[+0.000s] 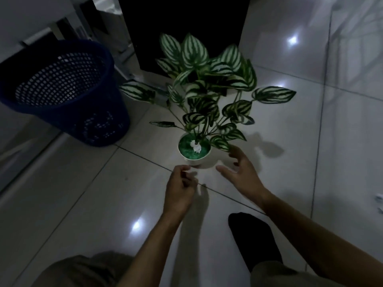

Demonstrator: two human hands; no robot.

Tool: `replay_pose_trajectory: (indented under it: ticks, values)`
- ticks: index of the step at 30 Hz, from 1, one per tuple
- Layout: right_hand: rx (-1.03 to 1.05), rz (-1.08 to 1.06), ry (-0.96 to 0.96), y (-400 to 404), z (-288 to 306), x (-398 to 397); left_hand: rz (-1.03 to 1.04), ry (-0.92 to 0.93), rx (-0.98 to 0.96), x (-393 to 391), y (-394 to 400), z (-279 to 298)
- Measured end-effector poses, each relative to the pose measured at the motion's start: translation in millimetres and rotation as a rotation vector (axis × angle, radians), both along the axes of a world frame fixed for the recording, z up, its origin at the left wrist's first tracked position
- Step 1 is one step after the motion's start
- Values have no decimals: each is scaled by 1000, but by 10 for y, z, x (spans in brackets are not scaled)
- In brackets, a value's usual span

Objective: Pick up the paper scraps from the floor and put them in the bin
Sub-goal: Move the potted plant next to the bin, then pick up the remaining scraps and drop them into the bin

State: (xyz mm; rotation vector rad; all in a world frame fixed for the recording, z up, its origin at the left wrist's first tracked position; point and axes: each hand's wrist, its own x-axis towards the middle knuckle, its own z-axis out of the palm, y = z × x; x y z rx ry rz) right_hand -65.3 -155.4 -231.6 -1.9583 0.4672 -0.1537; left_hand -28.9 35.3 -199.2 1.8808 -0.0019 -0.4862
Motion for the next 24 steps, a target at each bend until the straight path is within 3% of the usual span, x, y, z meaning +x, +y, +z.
replay_pose_trajectory:
  ticks: [5, 8, 15, 19, 24]
  values:
    - [-292, -114, -6, -464, -40, -673, -245, -17, 8, -207, -562, -33]
    - [-349, -223, -15, -771, 15, -1039, -360, 26, -49, -313, -1006, 5]
    - [-382, -698, 145, -1522, 42, -1970, -478, 508, -361, -749, -2109, 27]
    - [-317, -955, 299, -1798, -9, -2288, -539, 699, -392, -1003, -2457, -20]
    - [-276, -1020, 372, -2029, -104, -2222, -484, 833, -376, -1109, -2734, -197]
